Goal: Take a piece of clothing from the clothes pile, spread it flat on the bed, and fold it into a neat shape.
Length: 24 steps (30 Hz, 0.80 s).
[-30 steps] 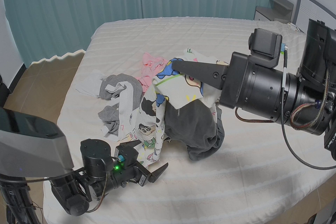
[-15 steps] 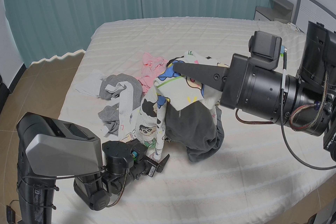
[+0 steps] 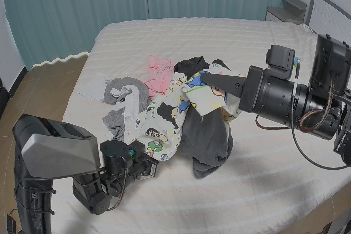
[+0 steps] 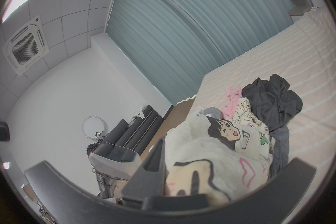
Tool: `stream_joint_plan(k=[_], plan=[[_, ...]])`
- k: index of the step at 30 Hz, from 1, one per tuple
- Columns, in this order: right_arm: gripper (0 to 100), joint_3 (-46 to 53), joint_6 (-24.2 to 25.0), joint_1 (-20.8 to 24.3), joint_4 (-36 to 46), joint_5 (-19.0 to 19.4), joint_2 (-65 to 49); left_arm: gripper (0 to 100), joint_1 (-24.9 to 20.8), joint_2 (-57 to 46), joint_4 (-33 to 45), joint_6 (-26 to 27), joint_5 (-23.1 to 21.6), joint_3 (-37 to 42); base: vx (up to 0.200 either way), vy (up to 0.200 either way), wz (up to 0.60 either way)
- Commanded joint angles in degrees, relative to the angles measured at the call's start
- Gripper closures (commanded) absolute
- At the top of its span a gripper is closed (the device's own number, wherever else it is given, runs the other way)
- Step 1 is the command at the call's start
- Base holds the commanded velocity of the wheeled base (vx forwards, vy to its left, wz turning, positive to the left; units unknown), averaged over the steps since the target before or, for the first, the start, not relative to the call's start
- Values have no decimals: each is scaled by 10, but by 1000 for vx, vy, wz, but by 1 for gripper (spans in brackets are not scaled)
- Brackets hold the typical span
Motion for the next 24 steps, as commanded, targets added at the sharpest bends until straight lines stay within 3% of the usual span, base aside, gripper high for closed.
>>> stream_joint_plan(k=[1,10,19,20,24], plan=[[100,24,0,-55,0,3,18,100,40,-105,-4,-17,-3,55,0,0,0],[100,32,0,-133,-8,5,112,100,128,-205,-4,-15,1,71,0,0,0],[100,-6,0,-174,-93,23,259,100,130,-202,-4,5,27,46,0,0,0],[0,-12,-2,-181,-97,23,276,100,130,-202,-4,4,31,43,0,0,0],[0,-15,0,-199,-99,25,308,100,130,-206,-4,2,31,43,0,0,0]])
